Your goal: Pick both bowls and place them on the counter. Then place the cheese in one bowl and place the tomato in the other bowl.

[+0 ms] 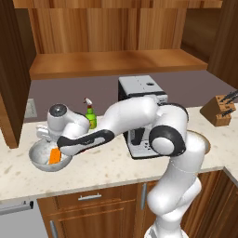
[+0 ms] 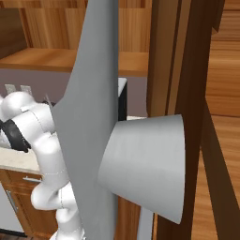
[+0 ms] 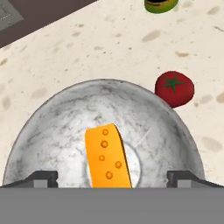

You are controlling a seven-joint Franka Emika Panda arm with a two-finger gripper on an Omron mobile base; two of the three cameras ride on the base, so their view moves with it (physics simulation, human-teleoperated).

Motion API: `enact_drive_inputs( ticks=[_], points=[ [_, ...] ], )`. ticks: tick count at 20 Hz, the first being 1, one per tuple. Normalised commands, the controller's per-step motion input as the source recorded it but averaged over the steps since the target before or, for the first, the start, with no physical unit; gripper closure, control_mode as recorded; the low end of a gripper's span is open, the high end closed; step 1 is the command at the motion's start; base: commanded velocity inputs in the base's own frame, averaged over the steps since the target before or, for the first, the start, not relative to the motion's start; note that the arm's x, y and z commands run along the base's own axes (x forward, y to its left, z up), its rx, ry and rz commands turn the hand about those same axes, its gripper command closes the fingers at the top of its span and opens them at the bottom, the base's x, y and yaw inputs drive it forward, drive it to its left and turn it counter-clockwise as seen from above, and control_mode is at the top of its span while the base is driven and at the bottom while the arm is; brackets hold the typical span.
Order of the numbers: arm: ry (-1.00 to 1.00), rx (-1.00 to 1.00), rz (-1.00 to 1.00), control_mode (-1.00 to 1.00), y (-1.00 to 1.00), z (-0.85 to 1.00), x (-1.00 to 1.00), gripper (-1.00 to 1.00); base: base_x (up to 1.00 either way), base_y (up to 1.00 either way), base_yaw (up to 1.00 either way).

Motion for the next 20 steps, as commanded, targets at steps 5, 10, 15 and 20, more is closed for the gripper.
enact_drive_inputs(
  ticks=[5, 10, 15, 20],
  points=[
    [0.0, 0.0, 0.0, -1.0, -0.48, 0.29, -0.24, -1.0, 0.0, 0.0, 0.0],
    [0.0, 0.0, 0.0, -1.0, -0.51, 0.27, -0.24, -1.0, 0.0, 0.0, 0.0],
    [0.0, 0.02, 0.0, -1.0, -0.62, 0.14, -0.26, -1.0, 0.0, 0.0, 0.0],
    [0.0, 0.03, 0.0, -1.0, -0.63, 0.09, -0.23, -1.0, 0.0, 0.0, 0.0]
  ],
)
